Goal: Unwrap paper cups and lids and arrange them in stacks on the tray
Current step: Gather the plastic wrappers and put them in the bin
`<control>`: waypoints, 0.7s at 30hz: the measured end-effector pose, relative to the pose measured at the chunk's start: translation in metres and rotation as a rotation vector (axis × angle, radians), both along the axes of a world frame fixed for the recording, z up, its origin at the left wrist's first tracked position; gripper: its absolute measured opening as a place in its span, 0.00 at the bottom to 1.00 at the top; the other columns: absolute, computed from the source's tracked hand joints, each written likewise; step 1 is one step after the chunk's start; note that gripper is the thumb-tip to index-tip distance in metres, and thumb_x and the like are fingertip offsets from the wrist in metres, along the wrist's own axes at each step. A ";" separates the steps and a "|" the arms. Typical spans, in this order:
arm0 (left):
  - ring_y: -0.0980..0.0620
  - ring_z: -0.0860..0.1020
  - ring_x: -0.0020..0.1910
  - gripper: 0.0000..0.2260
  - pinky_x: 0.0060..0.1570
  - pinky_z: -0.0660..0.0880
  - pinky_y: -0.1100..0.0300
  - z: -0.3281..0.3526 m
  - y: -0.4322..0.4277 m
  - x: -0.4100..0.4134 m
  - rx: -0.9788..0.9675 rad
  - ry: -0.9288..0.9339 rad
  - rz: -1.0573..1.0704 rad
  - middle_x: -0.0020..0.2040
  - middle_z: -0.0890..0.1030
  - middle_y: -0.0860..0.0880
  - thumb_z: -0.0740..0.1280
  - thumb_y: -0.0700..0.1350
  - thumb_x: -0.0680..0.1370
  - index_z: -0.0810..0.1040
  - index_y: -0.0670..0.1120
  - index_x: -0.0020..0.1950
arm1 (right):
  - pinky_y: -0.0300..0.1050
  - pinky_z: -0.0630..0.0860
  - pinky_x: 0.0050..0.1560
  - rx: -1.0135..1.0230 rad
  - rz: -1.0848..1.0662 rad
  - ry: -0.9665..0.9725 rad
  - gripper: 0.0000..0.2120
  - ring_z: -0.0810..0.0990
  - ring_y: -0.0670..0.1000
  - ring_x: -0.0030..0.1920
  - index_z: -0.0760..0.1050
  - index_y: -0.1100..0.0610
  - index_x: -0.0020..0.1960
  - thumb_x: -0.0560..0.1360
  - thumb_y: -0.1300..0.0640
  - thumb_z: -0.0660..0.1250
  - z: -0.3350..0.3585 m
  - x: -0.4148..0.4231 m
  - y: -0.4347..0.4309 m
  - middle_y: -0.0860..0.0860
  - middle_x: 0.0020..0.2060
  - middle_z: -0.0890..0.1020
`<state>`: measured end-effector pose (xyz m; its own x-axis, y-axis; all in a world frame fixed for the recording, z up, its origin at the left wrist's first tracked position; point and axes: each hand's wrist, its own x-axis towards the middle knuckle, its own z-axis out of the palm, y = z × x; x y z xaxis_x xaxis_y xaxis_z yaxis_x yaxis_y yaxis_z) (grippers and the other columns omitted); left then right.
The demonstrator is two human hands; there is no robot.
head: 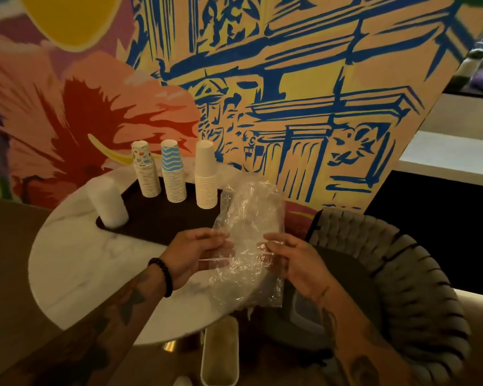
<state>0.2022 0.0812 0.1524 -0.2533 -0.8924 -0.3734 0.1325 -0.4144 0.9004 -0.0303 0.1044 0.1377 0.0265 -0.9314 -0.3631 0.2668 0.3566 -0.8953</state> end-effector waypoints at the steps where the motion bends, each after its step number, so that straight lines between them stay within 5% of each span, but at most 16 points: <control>1: 0.43 0.85 0.50 0.09 0.45 0.83 0.52 0.001 0.005 -0.001 0.000 0.011 0.001 0.52 0.85 0.39 0.66 0.36 0.79 0.80 0.38 0.59 | 0.46 0.82 0.45 -0.004 0.008 -0.012 0.09 0.86 0.51 0.44 0.82 0.59 0.57 0.78 0.66 0.67 0.002 -0.002 0.004 0.58 0.50 0.86; 11: 0.49 0.86 0.42 0.10 0.39 0.83 0.55 0.018 0.014 -0.010 -0.030 0.011 -0.008 0.47 0.86 0.44 0.60 0.35 0.82 0.82 0.41 0.52 | 0.46 0.84 0.39 -0.021 -0.023 -0.140 0.13 0.86 0.57 0.45 0.80 0.64 0.56 0.79 0.70 0.59 0.009 -0.017 0.016 0.64 0.54 0.84; 18: 0.48 0.85 0.43 0.11 0.41 0.82 0.54 0.026 0.013 -0.005 -0.050 0.051 -0.085 0.54 0.85 0.40 0.57 0.33 0.82 0.79 0.39 0.48 | 0.42 0.78 0.31 -0.036 0.012 -0.108 0.12 0.81 0.50 0.33 0.75 0.61 0.40 0.77 0.70 0.57 0.012 -0.018 0.014 0.54 0.36 0.81; 21: 0.51 0.84 0.38 0.12 0.38 0.81 0.56 0.030 0.015 -0.005 -0.068 0.023 -0.101 0.48 0.86 0.43 0.55 0.32 0.82 0.77 0.38 0.46 | 0.43 0.78 0.33 -0.057 0.019 -0.112 0.12 0.80 0.51 0.34 0.73 0.60 0.39 0.76 0.68 0.55 0.013 -0.015 0.015 0.55 0.36 0.79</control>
